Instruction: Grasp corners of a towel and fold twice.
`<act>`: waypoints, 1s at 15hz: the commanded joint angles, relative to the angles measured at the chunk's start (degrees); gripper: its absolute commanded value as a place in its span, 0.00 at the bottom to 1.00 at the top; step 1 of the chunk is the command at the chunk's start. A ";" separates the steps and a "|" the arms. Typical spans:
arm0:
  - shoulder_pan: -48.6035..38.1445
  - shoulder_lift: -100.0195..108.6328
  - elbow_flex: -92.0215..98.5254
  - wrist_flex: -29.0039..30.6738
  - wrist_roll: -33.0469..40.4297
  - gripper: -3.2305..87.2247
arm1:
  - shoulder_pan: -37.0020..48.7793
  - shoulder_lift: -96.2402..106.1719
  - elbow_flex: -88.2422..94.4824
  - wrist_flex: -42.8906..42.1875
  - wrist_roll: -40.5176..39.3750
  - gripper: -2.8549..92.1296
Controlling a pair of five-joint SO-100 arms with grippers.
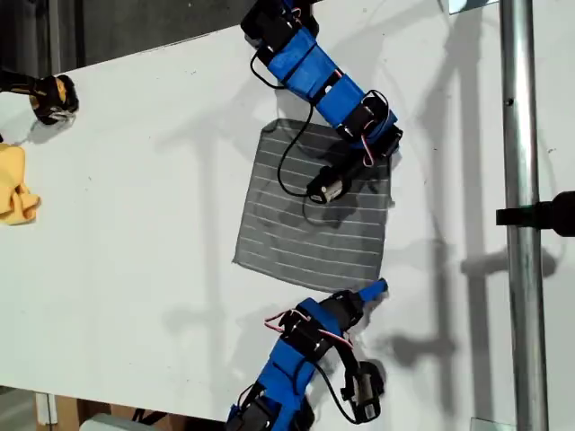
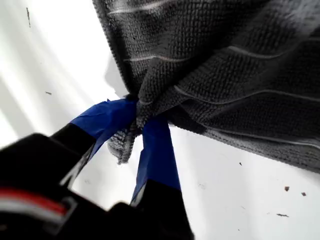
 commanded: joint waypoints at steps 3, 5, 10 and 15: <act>-2.55 -1.67 -1.49 -0.09 1.49 0.53 | 1.41 -0.70 -0.97 -1.49 -0.62 0.03; -2.81 -3.87 -2.11 -0.70 1.67 0.53 | 1.41 -0.70 -0.97 -1.32 -0.62 0.03; -3.78 -10.46 -2.55 -2.20 0.53 0.53 | 1.49 -0.62 -1.05 -1.32 -0.70 0.03; -4.75 -14.68 -3.08 -4.31 -0.35 0.52 | 1.49 -0.62 -1.14 -1.23 -0.70 0.03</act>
